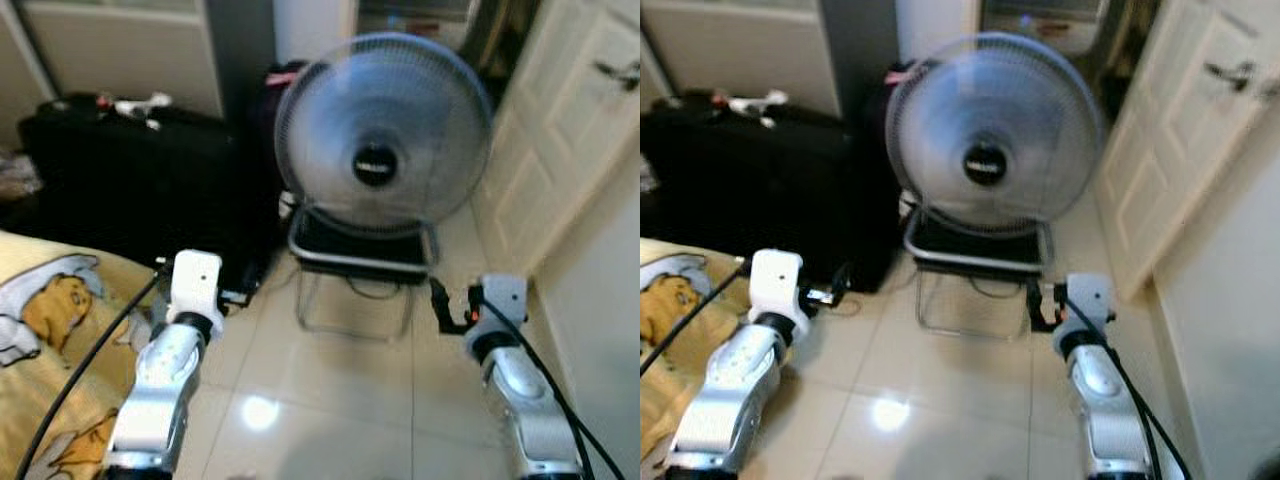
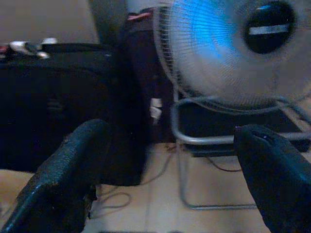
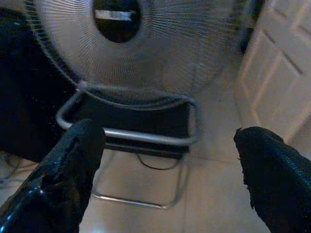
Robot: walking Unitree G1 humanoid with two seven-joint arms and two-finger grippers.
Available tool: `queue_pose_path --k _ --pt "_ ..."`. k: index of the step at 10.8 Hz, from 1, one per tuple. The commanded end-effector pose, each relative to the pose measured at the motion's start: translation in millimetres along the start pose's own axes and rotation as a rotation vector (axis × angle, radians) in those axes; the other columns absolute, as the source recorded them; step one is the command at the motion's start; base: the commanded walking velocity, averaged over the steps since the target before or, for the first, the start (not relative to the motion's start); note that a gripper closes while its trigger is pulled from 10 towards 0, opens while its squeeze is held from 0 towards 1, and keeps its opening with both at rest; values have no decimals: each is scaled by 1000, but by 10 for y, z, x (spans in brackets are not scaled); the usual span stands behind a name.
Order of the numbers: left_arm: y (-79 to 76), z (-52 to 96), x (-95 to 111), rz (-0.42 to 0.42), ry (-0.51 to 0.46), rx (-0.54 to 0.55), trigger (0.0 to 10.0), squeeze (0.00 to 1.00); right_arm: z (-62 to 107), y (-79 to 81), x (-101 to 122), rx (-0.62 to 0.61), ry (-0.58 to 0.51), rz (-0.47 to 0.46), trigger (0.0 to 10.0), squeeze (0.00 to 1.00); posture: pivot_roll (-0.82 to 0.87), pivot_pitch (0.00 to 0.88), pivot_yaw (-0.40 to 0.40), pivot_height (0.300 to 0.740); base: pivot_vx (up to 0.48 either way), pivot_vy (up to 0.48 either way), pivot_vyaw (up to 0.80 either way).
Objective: Clean up the room
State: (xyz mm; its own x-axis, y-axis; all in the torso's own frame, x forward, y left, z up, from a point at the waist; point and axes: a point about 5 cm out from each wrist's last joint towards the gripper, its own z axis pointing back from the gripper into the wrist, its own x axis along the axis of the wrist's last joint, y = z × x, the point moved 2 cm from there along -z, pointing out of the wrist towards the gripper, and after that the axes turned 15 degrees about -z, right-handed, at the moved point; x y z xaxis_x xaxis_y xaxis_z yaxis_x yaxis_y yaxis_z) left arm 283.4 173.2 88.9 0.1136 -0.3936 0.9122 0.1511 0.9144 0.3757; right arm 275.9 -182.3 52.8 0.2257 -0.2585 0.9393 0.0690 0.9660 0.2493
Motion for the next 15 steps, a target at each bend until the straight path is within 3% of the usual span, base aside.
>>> queue_pose_path --k 1,15 --pt "75 3 -4 -19 6 22 10000 859 -39 97 72 26 -28 3 10000 0 -52 0 -6 740 337 0 0" --pt "64 15 -57 -11 15 16 10000 867 -35 91 66 24 -36 25 10000 0 -60 0 -4 740 339 0 0"
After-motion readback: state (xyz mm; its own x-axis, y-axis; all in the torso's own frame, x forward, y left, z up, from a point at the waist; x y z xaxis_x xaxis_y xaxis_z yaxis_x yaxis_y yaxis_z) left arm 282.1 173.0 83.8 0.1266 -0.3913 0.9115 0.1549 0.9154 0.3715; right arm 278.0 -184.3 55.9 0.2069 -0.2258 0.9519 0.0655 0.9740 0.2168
